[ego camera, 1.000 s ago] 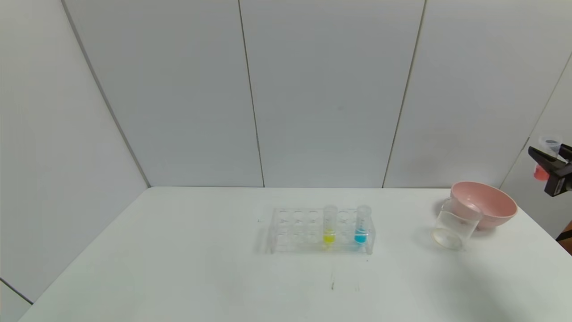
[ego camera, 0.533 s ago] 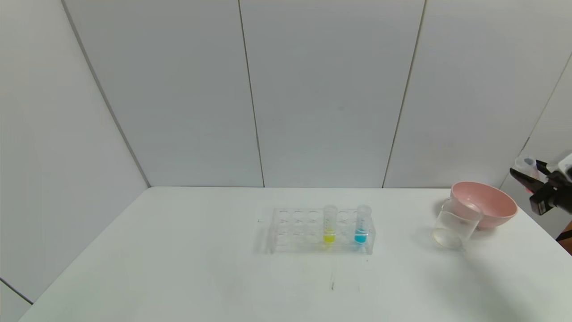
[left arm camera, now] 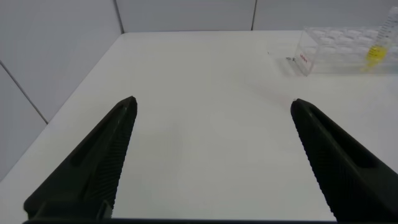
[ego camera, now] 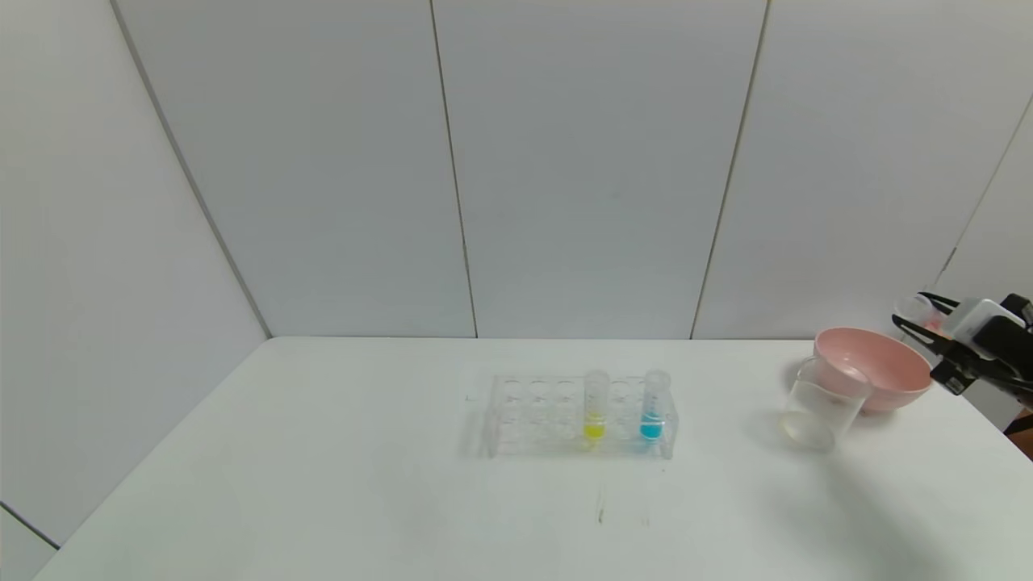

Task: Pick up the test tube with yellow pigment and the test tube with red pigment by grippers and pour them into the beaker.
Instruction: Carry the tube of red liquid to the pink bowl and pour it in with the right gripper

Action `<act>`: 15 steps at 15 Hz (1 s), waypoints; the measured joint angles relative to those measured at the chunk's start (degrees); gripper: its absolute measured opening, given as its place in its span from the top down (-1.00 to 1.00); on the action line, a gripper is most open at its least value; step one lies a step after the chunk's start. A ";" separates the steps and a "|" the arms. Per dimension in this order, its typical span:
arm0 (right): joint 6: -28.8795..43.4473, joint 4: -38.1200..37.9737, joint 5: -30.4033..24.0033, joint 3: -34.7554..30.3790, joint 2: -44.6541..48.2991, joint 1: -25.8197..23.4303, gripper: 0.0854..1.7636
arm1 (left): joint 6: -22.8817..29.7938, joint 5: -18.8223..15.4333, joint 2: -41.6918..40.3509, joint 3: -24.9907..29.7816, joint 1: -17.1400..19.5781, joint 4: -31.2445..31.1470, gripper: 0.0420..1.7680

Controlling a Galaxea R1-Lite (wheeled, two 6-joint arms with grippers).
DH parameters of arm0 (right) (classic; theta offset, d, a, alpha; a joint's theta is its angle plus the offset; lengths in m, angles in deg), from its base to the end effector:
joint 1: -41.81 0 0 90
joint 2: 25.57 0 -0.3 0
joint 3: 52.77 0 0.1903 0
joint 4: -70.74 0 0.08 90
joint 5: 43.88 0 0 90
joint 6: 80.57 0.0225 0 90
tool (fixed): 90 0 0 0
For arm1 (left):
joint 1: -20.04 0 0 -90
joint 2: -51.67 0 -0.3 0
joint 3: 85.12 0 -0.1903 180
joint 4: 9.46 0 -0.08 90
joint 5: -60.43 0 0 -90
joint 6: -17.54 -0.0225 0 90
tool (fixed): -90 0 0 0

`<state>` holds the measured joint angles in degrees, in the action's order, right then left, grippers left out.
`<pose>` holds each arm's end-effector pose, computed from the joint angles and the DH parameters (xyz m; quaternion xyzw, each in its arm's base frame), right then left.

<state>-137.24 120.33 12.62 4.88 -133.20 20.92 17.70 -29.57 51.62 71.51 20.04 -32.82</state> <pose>0.2959 -0.0996 0.1395 -0.4704 -0.0495 0.0981 0.8756 -0.0229 0.0000 0.0755 -0.0014 -0.0005 0.0000 1.0000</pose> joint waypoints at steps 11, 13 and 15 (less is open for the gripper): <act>-18.27 -0.30 0.66 -1.99 -0.96 0.99 0.48 | 0.00 0.00 0.00 0.00 0.00 0.00 -1.00; -22.22 -0.28 2.94 -2.01 -1.02 0.83 0.48 | 0.00 0.00 0.00 0.00 -0.02 0.00 -1.00; -24.84 -0.33 6.22 -2.06 -1.18 1.26 0.48 | 0.00 0.00 0.00 0.00 0.00 0.00 -1.00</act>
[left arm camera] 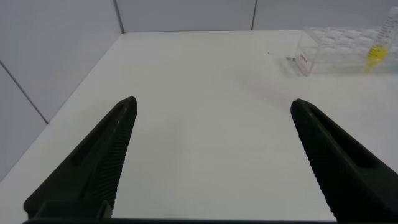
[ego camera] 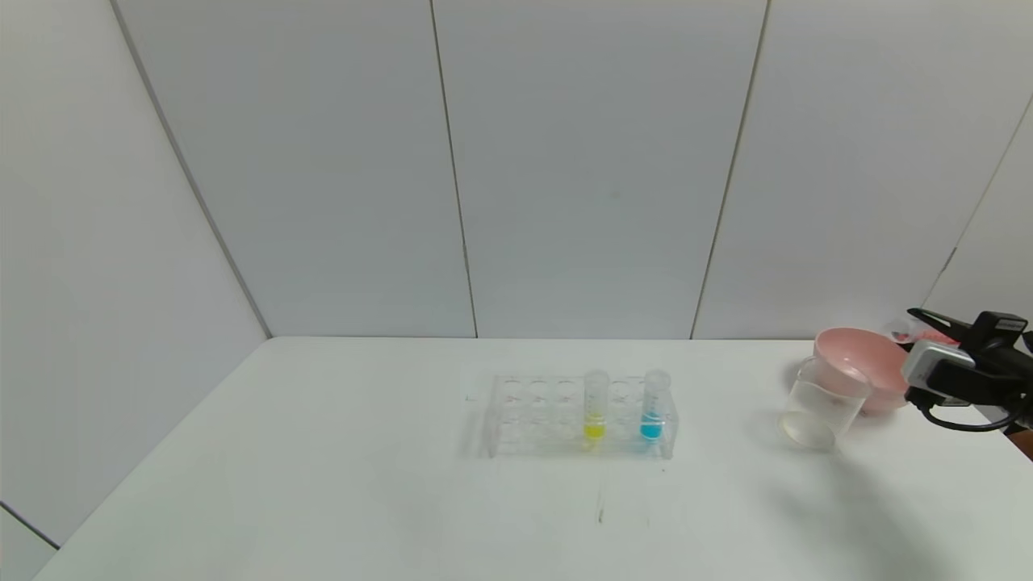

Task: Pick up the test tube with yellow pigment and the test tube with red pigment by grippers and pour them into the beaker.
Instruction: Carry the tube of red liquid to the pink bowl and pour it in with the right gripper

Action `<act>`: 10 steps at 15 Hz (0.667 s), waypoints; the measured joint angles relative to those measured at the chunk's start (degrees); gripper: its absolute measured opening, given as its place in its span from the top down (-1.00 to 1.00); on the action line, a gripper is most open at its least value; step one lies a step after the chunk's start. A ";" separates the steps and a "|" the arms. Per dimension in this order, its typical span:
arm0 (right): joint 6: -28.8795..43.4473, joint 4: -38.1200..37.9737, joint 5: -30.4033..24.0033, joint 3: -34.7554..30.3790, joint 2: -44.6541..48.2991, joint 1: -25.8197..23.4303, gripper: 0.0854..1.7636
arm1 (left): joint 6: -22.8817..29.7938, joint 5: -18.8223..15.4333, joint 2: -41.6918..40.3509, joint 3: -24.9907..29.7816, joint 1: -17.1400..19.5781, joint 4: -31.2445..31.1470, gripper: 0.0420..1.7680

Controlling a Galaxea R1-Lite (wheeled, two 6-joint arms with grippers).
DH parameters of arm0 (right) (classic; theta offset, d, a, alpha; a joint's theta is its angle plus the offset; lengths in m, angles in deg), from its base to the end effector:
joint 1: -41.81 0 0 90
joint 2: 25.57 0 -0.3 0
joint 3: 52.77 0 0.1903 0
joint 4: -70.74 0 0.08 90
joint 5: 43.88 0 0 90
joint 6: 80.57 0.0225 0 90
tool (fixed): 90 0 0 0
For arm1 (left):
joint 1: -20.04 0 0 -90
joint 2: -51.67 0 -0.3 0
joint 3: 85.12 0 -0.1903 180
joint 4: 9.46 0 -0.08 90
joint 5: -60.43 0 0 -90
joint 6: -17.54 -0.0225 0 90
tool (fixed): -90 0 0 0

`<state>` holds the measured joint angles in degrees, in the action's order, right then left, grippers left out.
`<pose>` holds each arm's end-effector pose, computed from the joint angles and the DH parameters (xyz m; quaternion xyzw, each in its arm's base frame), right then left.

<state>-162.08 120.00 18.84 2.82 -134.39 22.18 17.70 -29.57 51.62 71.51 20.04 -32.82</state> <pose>0.2959 -0.0946 0.1246 -0.6405 -0.0195 0.0712 0.7644 -0.0229 0.0000 0.0755 -0.0014 -0.0005 0.0000 1.0000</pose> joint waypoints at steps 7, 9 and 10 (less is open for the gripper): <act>-2.90 -1.40 4.30 0.46 -0.80 2.79 0.48 | 0.00 0.00 0.00 0.00 0.00 0.00 -1.00; -4.49 -1.35 4.92 0.74 -0.96 2.90 0.48 | -0.02 0.00 0.00 0.00 0.00 0.00 -1.00; -5.47 -1.34 5.83 0.77 -0.98 2.90 0.48 | -0.02 0.00 0.00 0.00 0.00 0.00 -1.00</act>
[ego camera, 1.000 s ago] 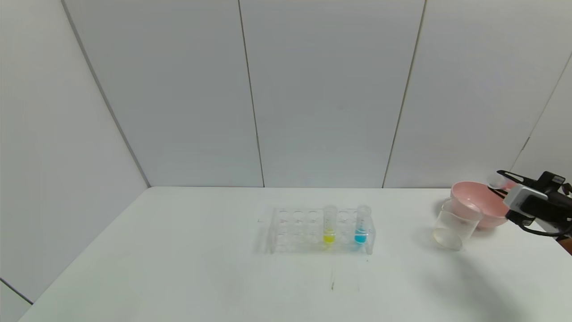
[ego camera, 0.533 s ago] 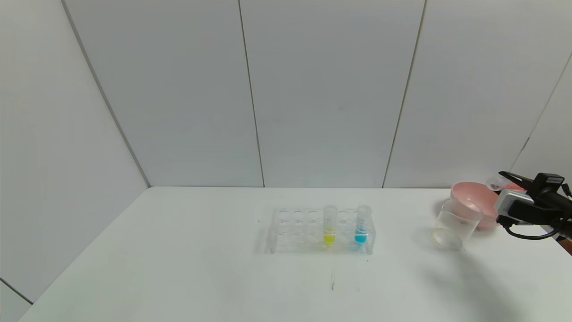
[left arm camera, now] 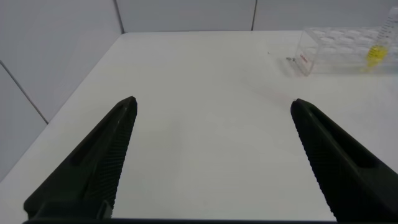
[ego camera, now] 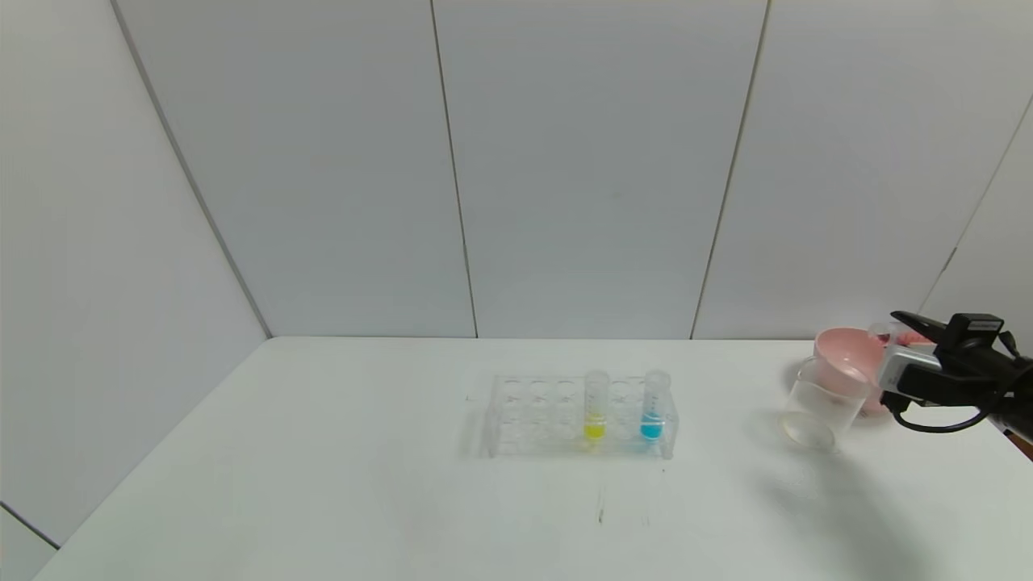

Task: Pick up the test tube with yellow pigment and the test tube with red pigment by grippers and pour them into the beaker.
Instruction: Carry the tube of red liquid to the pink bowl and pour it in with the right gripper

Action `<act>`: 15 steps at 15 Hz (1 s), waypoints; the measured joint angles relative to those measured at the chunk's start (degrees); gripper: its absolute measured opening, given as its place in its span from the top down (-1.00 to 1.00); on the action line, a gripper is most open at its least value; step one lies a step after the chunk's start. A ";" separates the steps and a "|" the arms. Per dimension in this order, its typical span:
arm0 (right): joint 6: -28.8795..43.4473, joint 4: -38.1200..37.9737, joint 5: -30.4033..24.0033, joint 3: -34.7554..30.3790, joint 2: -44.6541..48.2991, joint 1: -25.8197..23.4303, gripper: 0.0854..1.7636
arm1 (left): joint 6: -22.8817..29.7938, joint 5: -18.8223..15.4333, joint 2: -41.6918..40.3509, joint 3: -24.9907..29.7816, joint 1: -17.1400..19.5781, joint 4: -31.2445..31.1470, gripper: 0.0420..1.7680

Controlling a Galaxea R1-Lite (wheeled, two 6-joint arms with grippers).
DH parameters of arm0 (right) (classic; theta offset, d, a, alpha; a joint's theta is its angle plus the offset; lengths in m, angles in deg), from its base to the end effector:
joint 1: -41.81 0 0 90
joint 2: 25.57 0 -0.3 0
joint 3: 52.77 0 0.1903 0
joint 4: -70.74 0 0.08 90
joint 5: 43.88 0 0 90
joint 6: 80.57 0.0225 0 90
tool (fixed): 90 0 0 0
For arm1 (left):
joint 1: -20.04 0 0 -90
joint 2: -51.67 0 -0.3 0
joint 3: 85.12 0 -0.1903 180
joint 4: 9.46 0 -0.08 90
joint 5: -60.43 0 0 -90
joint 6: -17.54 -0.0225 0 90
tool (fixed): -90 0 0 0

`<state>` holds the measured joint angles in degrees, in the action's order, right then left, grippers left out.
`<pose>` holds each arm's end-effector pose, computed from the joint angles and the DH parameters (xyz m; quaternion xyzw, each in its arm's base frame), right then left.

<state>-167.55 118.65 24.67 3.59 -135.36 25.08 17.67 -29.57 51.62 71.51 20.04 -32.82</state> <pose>0.3044 -0.0829 0.1197 -0.6754 0.0047 0.0612 0.7349 -0.0229 0.0000 0.0755 -0.0011 -0.0005 0.0000 1.0000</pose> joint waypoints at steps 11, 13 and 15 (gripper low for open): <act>-4.72 0.07 3.21 -0.05 -0.11 0.96 0.48 | 0.02 0.00 0.00 0.00 0.00 0.00 -1.00; -5.86 0.07 4.41 0.02 -0.09 1.05 0.48 | 0.02 0.00 0.00 0.00 0.00 0.00 -1.00; -6.92 0.10 5.58 0.13 -0.07 1.22 0.48 | 0.00 0.00 0.00 0.00 0.00 0.00 -1.00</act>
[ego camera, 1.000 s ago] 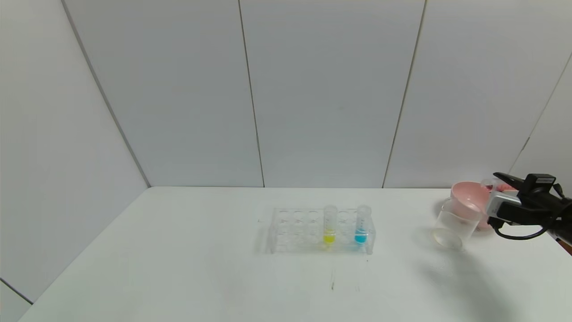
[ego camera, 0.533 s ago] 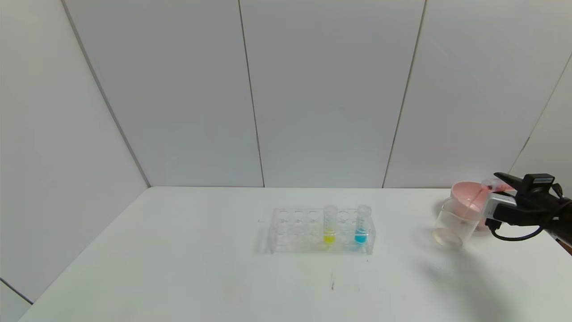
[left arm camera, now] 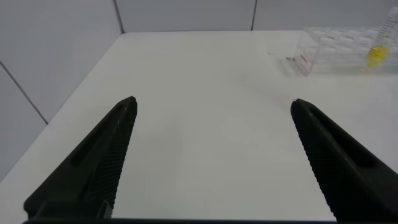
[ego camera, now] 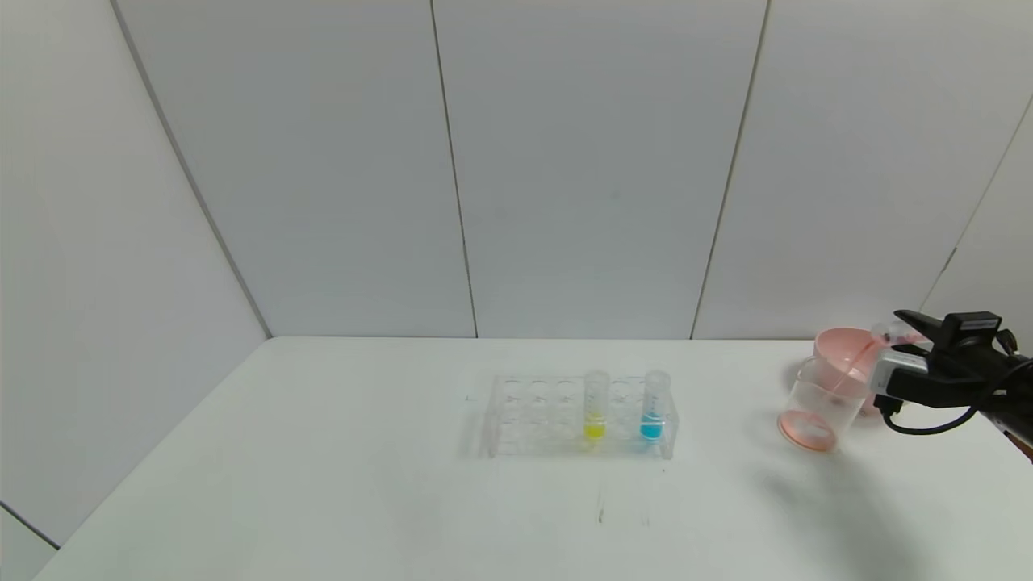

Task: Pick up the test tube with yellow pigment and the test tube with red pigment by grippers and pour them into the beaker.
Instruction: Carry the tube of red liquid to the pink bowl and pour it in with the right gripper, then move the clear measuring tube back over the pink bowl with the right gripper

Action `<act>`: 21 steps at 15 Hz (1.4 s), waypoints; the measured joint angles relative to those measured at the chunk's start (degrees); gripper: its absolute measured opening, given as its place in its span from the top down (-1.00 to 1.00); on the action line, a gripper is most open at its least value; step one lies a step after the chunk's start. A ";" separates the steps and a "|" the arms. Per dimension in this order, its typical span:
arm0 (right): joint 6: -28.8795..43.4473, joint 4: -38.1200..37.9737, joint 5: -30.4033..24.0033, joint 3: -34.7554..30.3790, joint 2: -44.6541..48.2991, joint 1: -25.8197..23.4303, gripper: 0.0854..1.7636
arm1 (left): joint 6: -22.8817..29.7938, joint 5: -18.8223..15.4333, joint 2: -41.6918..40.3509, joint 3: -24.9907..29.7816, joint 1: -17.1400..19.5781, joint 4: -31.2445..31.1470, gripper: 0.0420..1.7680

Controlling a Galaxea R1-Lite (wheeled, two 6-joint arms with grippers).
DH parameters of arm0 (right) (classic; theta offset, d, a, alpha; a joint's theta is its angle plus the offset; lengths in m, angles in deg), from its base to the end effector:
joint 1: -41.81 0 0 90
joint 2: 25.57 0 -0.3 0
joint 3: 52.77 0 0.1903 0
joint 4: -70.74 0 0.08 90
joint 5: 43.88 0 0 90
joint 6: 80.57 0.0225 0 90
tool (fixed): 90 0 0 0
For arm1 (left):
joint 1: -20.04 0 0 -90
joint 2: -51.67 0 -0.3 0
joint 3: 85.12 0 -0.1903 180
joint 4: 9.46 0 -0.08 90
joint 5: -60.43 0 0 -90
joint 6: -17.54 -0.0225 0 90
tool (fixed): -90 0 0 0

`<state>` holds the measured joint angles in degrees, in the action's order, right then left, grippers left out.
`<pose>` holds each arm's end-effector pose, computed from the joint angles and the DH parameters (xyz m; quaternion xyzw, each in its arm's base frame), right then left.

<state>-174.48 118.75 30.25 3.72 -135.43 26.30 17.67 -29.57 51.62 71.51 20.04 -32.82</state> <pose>0.3068 -0.0787 0.1199 -0.7214 0.0284 0.0350 0.6911 -0.0229 0.0000 0.0755 -0.0011 -0.0005 0.0000 1.0000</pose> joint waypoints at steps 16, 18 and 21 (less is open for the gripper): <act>-2.57 0.44 0.66 0.01 0.44 2.23 0.48 | 0.02 0.00 0.00 0.00 0.00 0.00 -1.00; 0.90 0.37 0.63 0.52 0.49 2.50 0.48 | 0.02 0.00 0.00 0.00 0.00 0.00 -1.00; 15.65 -0.55 0.63 4.69 0.29 3.02 0.48 | 0.02 0.00 0.00 0.00 0.00 0.00 -1.00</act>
<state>-158.83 118.20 30.88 8.42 -135.14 29.32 17.70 -29.57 51.62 71.51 20.04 -32.82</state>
